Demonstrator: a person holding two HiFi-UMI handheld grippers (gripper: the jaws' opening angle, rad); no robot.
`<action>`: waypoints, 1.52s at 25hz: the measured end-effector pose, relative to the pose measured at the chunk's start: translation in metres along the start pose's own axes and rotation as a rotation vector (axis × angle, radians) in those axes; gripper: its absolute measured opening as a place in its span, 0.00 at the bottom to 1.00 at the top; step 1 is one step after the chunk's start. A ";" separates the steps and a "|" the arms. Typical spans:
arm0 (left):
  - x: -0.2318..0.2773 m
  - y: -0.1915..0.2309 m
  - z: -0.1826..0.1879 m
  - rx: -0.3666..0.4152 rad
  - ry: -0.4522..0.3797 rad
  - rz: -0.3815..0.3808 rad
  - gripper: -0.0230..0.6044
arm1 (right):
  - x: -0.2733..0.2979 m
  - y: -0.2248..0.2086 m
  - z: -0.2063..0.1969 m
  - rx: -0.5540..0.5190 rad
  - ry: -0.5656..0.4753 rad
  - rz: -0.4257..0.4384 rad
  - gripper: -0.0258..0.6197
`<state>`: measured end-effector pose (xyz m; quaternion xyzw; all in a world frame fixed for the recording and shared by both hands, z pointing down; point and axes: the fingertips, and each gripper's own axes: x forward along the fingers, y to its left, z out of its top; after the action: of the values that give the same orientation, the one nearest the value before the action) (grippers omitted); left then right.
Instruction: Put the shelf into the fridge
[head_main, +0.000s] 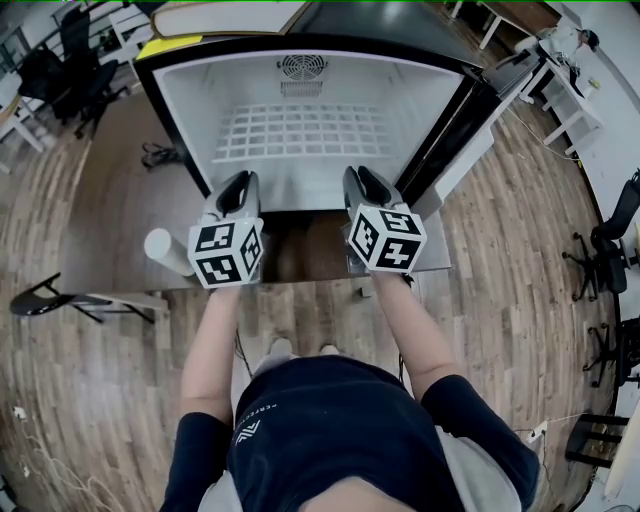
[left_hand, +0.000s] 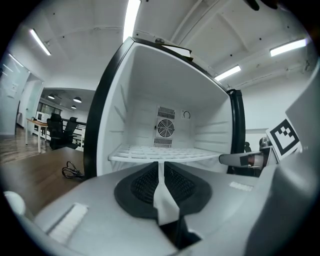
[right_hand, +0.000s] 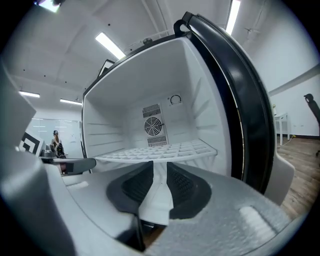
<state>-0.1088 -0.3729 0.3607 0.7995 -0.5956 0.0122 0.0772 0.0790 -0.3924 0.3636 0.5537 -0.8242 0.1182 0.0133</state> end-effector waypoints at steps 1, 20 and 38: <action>-0.004 -0.002 0.000 -0.009 -0.007 -0.003 0.10 | -0.004 0.003 -0.001 0.005 -0.003 0.007 0.18; -0.090 -0.019 0.001 -0.102 -0.108 -0.003 0.04 | -0.074 0.027 -0.004 0.092 -0.062 0.058 0.04; -0.123 -0.029 -0.039 -0.163 -0.053 0.019 0.04 | -0.098 0.053 -0.034 0.142 -0.007 0.118 0.04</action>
<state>-0.1136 -0.2424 0.3823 0.7848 -0.6042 -0.0568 0.1260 0.0645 -0.2773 0.3724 0.5039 -0.8451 0.1750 -0.0357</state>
